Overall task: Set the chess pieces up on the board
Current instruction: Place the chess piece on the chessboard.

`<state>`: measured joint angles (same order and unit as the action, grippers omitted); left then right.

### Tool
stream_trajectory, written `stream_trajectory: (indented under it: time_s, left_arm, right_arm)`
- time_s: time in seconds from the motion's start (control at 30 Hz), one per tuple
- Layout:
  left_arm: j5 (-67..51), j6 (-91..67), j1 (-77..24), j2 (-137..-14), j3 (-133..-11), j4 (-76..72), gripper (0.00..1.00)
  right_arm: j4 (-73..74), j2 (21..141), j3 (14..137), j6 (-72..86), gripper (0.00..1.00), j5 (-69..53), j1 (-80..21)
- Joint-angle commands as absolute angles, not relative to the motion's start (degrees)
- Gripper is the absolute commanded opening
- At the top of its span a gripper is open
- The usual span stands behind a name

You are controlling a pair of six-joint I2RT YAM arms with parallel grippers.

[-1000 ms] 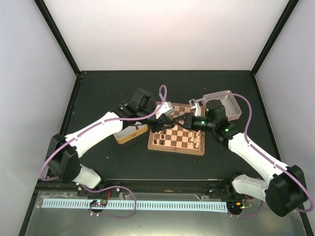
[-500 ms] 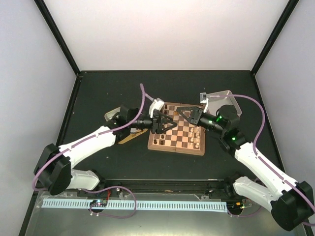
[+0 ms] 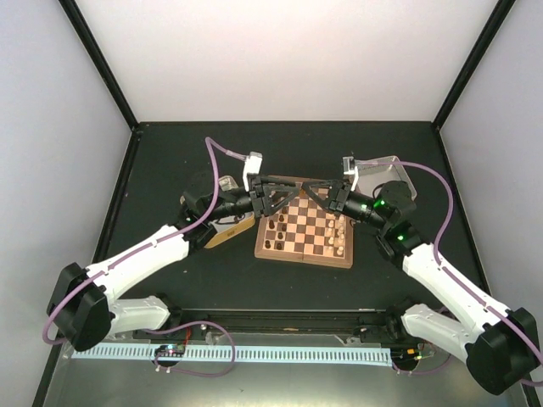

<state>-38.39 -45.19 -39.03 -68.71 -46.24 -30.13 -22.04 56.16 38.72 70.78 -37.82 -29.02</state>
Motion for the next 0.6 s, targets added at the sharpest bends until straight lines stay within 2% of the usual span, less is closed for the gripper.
stream_trajectory:
  time_s: [0.0, 0.17, 0.43, 0.57]
  left_arm:
    - [-36.1, -45.6, -39.2, -69.5, -47.4, -32.2, 0.5]
    - [-36.9, -45.6, -39.6, -70.2, -47.4, -32.2, 0.45]
    - [-37.6, -45.3, -40.5, -70.5, -47.8, -33.0, 0.18]
    - [-36.6, -45.0, -40.5, -70.1, -47.9, -33.8, 0.14]
  right_arm:
    - [-25.9, 56.9, 39.8, 75.0, 0.01, -40.6, -29.1]
    - [-29.1, 57.0, 38.8, 76.8, 0.01, -40.0, -29.2]
    - [-32.3, 58.5, 37.8, 78.7, 0.02, -40.0, -29.2]
    - [-32.0, 58.5, 37.5, 78.1, 0.02, -40.0, -29.2]
